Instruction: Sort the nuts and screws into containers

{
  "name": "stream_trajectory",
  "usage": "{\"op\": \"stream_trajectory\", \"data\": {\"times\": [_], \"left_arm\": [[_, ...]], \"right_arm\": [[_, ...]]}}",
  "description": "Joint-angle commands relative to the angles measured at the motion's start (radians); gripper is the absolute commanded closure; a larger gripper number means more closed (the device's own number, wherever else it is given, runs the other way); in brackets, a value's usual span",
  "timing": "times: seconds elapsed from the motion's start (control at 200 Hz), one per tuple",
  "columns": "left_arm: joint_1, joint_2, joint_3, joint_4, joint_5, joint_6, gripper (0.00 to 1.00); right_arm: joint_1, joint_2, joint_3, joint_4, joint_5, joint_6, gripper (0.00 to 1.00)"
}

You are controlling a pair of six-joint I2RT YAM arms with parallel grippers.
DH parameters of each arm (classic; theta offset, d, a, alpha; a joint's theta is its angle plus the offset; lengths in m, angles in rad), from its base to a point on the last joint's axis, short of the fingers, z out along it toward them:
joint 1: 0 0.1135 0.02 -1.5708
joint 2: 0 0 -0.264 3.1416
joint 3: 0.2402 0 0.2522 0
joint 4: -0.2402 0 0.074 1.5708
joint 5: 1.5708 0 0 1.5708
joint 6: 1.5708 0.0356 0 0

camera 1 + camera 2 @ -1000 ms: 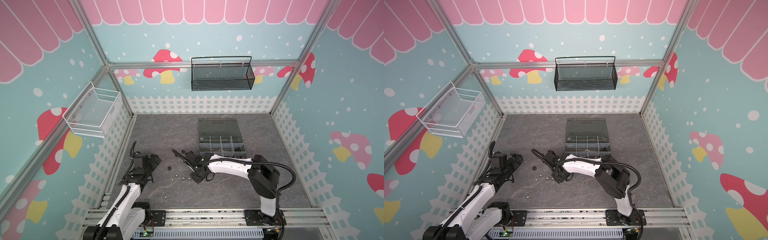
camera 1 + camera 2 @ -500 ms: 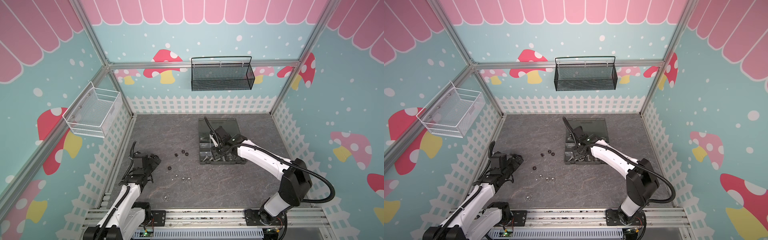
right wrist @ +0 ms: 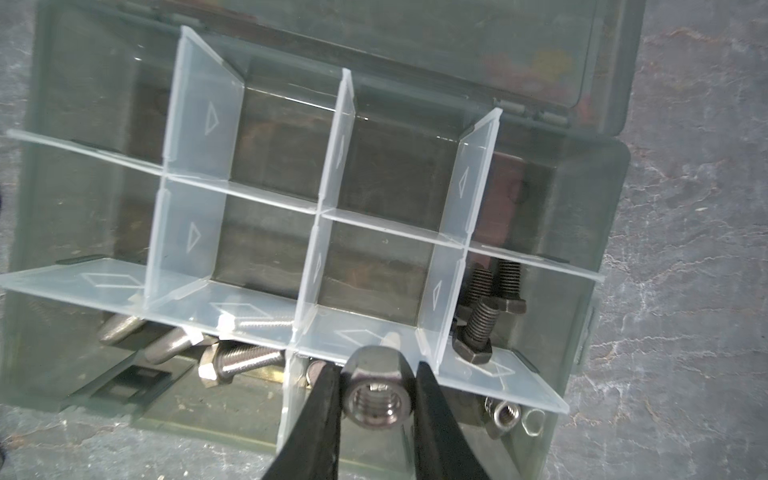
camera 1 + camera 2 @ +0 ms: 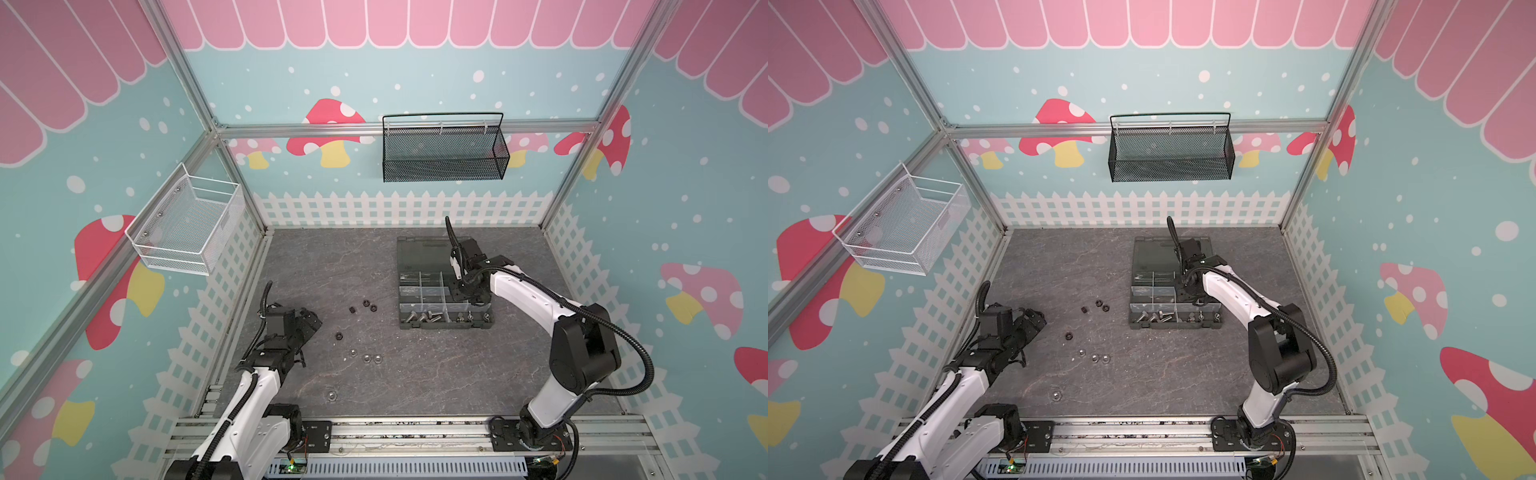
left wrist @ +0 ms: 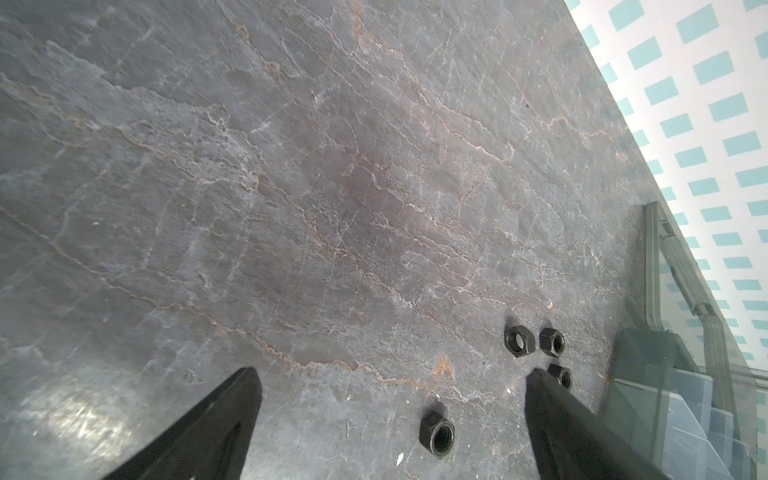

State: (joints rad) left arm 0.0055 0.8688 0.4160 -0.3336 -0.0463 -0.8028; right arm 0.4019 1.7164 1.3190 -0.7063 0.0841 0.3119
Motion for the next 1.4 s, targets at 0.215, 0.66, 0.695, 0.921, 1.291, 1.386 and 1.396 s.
{"op": "stream_trajectory", "data": {"times": [0.215, 0.66, 0.695, 0.921, 1.291, 1.386, 1.396], "left_arm": [[0.006, -0.001, 0.047, -0.062, -0.013, 0.024, 0.0], [0.006, 0.015, 0.109, -0.228, 0.062, 0.047, 0.0], [0.006, 0.01, 0.107, -0.236, 0.073, 0.044, 0.0], [-0.005, -0.011, 0.118, -0.324, 0.097, 0.033, 0.02], [-0.153, -0.078, 0.164, -0.536, 0.018, -0.031, 0.05], [-0.238, -0.083, 0.177, -0.595, -0.02, -0.099, 0.07], [-0.249, -0.083, 0.178, -0.601, -0.026, -0.107, 0.07]], "right_arm": [[-0.046, 0.096, 0.025, 0.055, -0.066, -0.056, 0.91], [-0.048, 0.138, -0.011, 0.099, -0.038, -0.043, 0.72], [-0.048, 0.138, -0.012, 0.1, -0.036, -0.042, 0.69], [-0.048, 0.123, -0.024, 0.114, -0.038, -0.039, 0.59], [-0.047, 0.012, -0.028, 0.13, -0.034, -0.028, 0.52], [-0.047, -0.06, -0.065, 0.162, -0.036, -0.015, 0.48], [-0.047, -0.068, -0.071, 0.167, -0.035, -0.014, 0.47]]}}
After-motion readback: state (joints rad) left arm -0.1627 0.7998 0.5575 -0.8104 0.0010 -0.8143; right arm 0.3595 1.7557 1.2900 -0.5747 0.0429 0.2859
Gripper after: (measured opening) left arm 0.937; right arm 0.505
